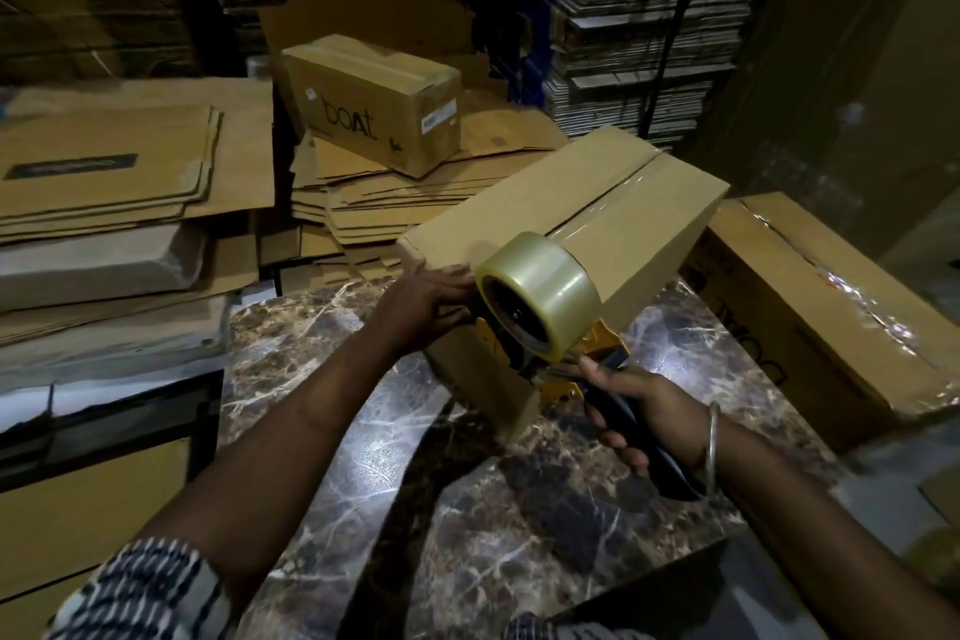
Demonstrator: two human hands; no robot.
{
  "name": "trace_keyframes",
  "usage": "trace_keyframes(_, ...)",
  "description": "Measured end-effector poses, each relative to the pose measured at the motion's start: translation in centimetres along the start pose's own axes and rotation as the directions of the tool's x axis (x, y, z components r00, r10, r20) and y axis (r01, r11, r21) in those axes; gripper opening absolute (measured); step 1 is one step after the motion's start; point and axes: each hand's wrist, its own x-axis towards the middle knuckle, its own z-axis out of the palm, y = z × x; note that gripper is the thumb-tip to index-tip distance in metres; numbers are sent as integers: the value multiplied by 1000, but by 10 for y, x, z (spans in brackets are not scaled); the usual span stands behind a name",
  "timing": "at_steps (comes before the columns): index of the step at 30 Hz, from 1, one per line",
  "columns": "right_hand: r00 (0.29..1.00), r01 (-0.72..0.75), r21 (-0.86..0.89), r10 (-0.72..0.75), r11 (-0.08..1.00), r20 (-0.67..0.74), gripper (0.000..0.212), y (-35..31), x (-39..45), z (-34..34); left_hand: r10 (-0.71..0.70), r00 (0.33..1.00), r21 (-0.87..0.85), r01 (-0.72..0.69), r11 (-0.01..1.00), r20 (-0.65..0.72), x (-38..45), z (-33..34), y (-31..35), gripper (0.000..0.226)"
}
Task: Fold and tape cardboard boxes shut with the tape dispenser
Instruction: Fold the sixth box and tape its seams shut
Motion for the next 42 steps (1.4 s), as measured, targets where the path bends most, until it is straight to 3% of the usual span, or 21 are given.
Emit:
trace_keyframes(7,999,-37,4,37,999,0,66,-4,9,-1,38,998,25,-37,999,-44,0,11,-20,34)
trace_keyframes(10,1000,-24,7,24,1000,5,66,-10,16,-2,26,999,62,-25,998,-25,8,9,-27,46)
trace_keyframes(18,999,48,-28,-48,998,0,68,-21,32,-9,-172,983,145,180,973,-68,25,5,-25,47)
trace_keyframes(26,985,170,84,-172,982,24,63,15,14,-23,-192,978,130,201,971,-79,27,4,-11,43)
trace_keyframes(28,975,217,129,-221,968,18,76,21,17,-24,-159,985,167,167,972,-61,26,5,-15,44)
trace_keyframes(32,958,276,199,-286,940,23,80,27,24,-25,64,991,139,-48,989,-117,18,16,-12,50)
trace_keyframes(36,958,272,189,-283,944,35,71,29,29,-25,9,994,-50,-15,999,-112,17,32,3,43)
trace_keyframes(38,960,264,199,-276,944,35,73,30,30,-26,-12,994,-91,2,996,-105,15,36,1,52)
trace_keyframes(42,963,260,179,-268,949,23,81,31,31,-24,-6,990,-70,-4,998,-142,15,42,-5,34)
